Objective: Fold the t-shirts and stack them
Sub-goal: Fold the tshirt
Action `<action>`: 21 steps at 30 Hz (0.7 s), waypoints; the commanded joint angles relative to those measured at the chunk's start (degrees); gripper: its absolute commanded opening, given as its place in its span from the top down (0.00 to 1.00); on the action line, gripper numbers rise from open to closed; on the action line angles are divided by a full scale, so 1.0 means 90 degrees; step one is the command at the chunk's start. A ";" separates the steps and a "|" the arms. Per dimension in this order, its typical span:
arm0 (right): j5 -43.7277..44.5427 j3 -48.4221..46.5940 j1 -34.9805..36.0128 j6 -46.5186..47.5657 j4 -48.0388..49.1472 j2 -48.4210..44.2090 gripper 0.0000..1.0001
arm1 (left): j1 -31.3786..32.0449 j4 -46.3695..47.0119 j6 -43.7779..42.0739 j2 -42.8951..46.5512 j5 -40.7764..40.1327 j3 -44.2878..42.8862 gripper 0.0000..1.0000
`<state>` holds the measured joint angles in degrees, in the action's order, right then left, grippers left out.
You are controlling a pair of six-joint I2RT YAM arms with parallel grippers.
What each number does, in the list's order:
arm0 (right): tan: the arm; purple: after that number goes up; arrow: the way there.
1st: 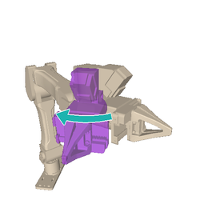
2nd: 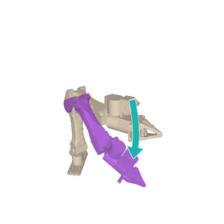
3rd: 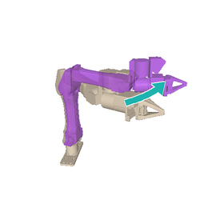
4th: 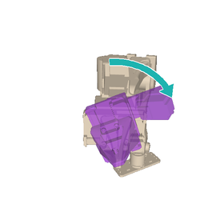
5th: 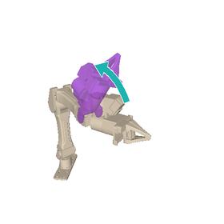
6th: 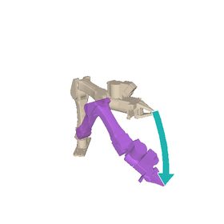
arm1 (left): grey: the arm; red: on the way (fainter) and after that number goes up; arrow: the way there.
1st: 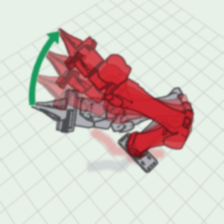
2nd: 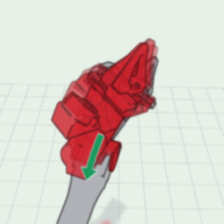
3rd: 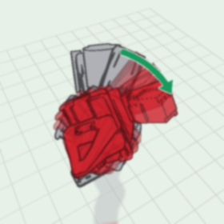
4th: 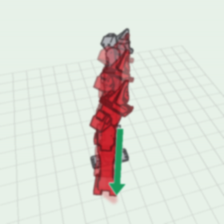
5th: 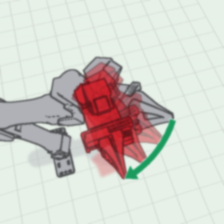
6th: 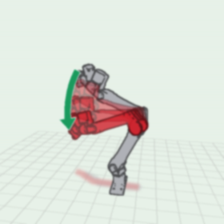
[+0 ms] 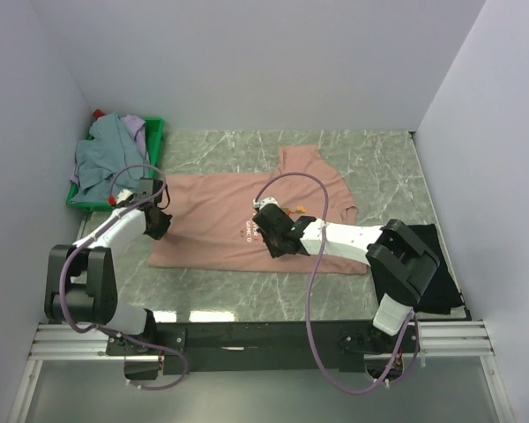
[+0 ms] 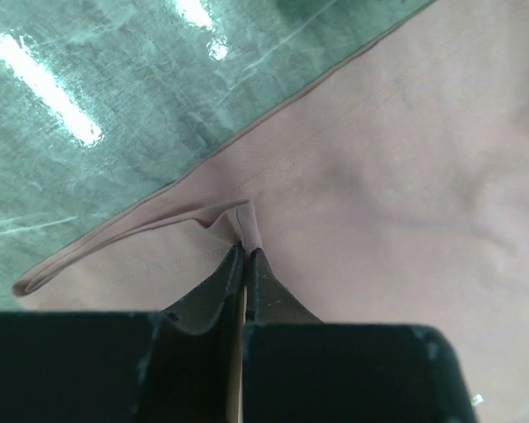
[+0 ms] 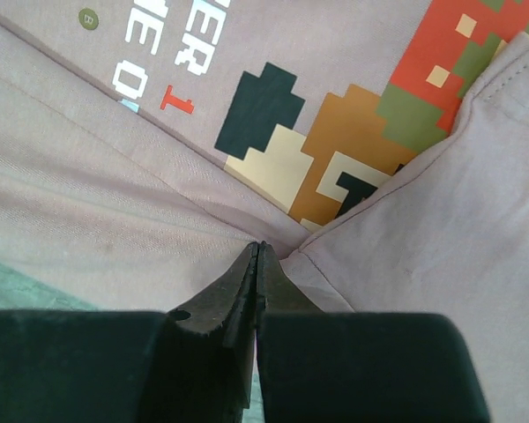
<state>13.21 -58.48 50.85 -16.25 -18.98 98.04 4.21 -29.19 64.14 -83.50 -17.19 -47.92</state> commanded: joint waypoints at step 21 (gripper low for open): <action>0.0553 0.0013 -0.0045 -0.0333 0.0303 -0.0445 0.97 | -0.0340 -0.0097 -0.0105 0.0626 0.0006 -0.0047 0.99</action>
<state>15.68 -56.66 50.59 -18.48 -17.50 95.24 1.96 -30.33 64.10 -79.66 -16.56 -47.92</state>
